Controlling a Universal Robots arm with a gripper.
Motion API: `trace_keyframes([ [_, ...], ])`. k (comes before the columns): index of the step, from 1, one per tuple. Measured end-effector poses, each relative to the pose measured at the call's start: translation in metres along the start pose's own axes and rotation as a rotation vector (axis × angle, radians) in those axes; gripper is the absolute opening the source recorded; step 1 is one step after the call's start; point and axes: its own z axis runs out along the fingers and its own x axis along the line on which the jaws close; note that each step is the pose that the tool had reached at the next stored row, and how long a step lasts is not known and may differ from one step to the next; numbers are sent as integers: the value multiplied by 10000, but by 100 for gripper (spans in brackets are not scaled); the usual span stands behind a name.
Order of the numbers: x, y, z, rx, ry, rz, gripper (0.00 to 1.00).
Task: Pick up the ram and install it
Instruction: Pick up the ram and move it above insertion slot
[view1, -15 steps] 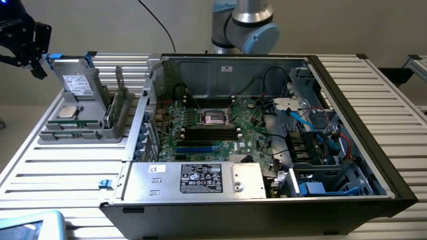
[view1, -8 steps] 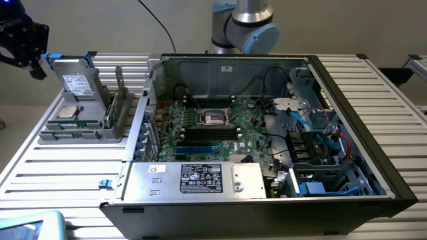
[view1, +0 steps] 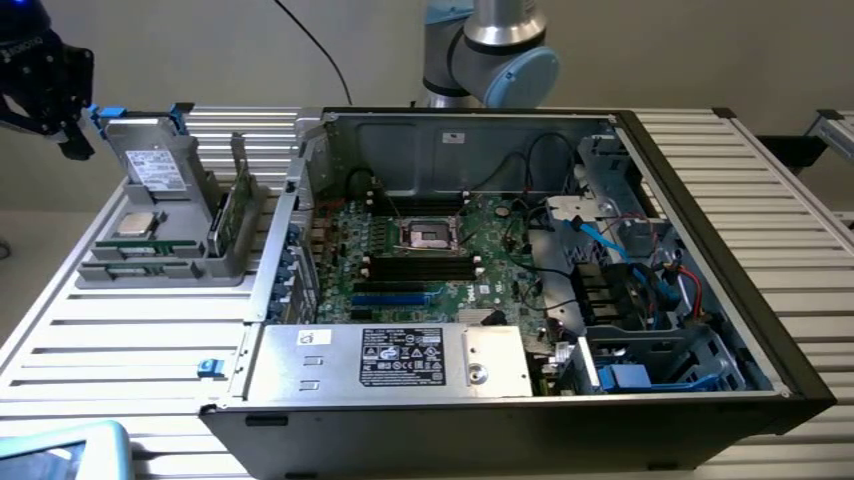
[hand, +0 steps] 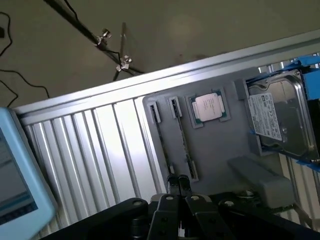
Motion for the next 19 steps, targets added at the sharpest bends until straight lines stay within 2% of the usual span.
trace_keyframes([
  [7,0,1,0,36,67,-964,11],
  [17,0,0,0,38,71,-1000,11],
  [18,0,0,0,38,71,-1000,12],
  [19,0,0,0,38,71,-1000,18],
])
